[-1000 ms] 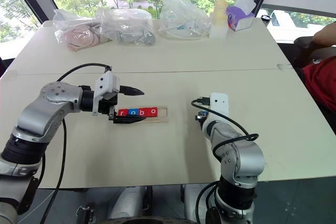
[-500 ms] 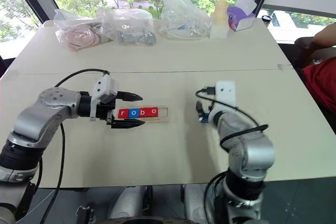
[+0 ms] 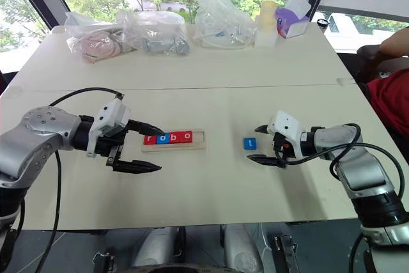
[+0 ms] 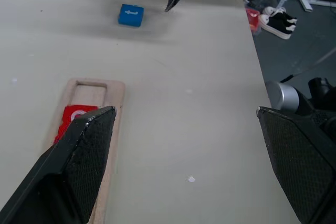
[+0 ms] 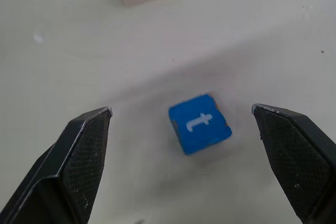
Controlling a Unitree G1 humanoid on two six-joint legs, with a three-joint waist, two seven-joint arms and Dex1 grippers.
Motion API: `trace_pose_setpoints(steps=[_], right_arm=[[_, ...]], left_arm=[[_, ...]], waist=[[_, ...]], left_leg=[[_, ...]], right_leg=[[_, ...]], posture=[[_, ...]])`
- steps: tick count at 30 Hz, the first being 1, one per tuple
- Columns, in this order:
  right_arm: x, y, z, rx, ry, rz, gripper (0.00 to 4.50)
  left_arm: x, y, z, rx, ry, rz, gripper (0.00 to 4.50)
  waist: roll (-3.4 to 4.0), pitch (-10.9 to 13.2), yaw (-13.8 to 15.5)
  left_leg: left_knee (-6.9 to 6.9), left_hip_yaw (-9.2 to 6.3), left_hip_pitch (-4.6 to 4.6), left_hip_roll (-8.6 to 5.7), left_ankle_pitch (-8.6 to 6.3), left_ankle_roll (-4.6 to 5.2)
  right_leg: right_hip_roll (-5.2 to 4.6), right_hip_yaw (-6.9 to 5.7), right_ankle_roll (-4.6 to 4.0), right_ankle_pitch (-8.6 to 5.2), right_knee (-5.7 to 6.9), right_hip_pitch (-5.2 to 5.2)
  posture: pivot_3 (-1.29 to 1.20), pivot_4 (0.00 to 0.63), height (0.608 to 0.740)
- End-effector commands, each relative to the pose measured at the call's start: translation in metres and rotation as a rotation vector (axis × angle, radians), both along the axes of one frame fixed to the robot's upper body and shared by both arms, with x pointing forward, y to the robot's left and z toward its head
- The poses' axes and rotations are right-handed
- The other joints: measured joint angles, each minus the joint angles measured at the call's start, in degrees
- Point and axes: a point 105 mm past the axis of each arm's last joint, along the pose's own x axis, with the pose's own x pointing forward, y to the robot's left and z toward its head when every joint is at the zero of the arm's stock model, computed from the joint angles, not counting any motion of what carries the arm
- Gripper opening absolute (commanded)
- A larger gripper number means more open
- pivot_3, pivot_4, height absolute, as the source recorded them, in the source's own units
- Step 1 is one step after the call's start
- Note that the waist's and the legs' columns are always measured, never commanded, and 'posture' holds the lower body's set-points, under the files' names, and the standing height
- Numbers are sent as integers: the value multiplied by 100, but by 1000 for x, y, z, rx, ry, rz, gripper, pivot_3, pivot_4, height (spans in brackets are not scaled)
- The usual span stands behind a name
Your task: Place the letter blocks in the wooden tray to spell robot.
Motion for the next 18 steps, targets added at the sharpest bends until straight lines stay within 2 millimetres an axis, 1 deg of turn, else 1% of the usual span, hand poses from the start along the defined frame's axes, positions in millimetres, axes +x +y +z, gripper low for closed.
trace_pose_setpoints(steps=[1, 5, 8, 9, 10, 15, 18], right_arm=[[10, -4, -3, -22, -44, 43, 4447], [17, -3, -13, -38, -50, 78, 4447], [22, -3, -19, -11, -28, 86, 4447], [22, -3, -21, -6, -14, 93, 3931], [23, -3, -23, -5, -5, 99, 3738], [26, 1, -22, 38, 3, 104, 1222], [27, 14, -10, 98, -4, 104, 1166]], left_arm=[[-3, 1, 11, -31, -37, 30, 4500], [-1, 1, 15, -59, -40, 64, 4500], [3, 3, 16, -66, -43, 90, 4500], [5, 3, 16, -68, -43, 99, 4500], [7, 4, 16, -69, -44, 104, 4500], [12, 14, 16, -46, -51, 138, 4500], [14, 21, 16, -30, -59, 164, 4500]], waist=[[-1, 0, 5], [0, 0, 9], [0, 0, 6], [0, 0, 4], [0, 0, 3], [0, 0, -5], [0, 0, -6]], left_leg=[[0, -2, 0, 0, 0, 0], [1, -5, -2, 0, 0, 0], [1, -6, 0, -1, 0, -1], [2, -6, 1, 0, 0, -1], [2, -5, 2, 0, 0, -1], [4, -5, 13, 0, 1, -1], [6, -5, 14, 0, 1, -2]], right_leg=[[-1, 0, 0, 0, 1, 0], [-4, -1, 1, 0, 3, 0], [-5, -1, 1, 0, 4, 1], [-4, -1, 0, 1, 4, 3], [-4, -1, 0, 1, 5, 3], [-4, -1, -1, 1, 10, 12], [-5, 0, -1, 1, 16, 12]], posture=[[0, 150, 735], [0, 150, 735], [0, 150, 735], [0, 150, 735], [0, 150, 735], [0, 150, 735], [0, 150, 735]])
